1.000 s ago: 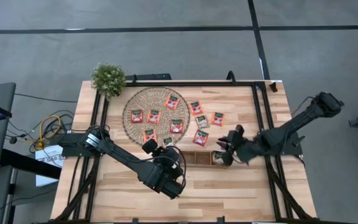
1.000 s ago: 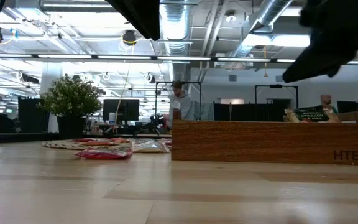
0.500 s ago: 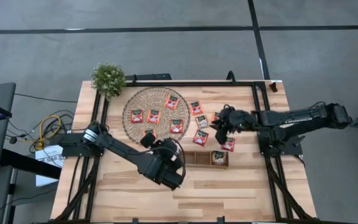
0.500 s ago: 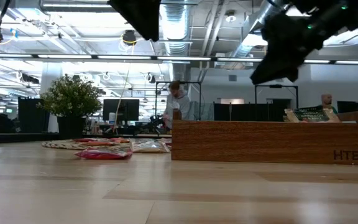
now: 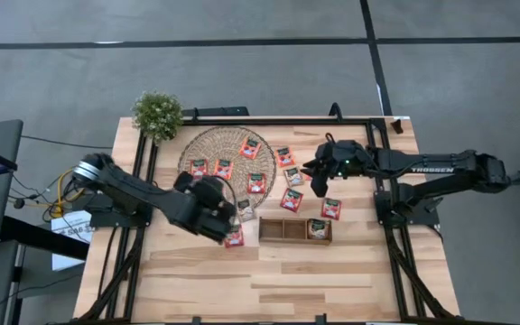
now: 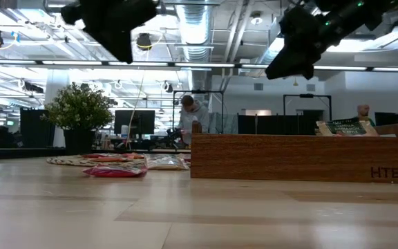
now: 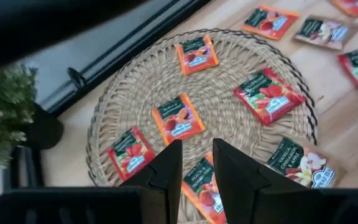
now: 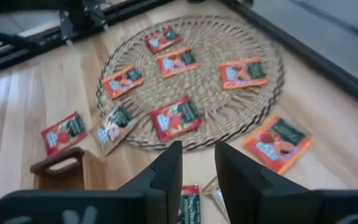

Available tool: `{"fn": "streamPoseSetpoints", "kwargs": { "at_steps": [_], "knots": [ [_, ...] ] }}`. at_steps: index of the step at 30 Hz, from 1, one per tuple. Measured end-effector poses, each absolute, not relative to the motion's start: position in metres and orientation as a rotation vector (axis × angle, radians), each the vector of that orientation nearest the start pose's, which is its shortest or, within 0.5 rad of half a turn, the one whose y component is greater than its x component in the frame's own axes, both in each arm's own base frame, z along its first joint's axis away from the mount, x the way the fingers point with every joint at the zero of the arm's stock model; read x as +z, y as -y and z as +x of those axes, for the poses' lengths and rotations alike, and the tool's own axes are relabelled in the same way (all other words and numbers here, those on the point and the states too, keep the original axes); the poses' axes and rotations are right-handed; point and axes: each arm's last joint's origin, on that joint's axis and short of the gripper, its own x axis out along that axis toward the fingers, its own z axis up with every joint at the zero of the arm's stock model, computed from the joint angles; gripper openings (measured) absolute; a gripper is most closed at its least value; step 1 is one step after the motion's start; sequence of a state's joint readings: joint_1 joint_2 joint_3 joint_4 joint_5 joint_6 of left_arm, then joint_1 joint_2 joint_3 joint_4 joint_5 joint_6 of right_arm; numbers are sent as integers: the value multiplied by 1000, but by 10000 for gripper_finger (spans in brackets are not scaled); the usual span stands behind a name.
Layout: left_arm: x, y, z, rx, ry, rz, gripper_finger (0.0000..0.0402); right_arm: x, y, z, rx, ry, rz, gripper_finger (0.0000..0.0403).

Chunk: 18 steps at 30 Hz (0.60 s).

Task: Pick & Place Tea
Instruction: Put the top brown tea bag into the right slot of the wooden organizer

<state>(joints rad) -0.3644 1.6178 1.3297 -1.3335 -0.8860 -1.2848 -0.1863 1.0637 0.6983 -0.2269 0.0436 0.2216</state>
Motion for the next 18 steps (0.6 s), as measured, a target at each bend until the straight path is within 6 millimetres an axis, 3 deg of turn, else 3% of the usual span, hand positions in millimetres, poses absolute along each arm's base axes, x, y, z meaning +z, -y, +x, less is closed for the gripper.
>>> {"fn": "streamPoseSetpoints", "kwargs": {
  "at_steps": [8,18],
  "knots": [
    [258,54,220,983,-672,-244,82,228,60,250,-289,-793,319,87],
    [244,31,189,893,-653,-263,82,219,96,300,-338,-1108,326,87]
  ]
}}
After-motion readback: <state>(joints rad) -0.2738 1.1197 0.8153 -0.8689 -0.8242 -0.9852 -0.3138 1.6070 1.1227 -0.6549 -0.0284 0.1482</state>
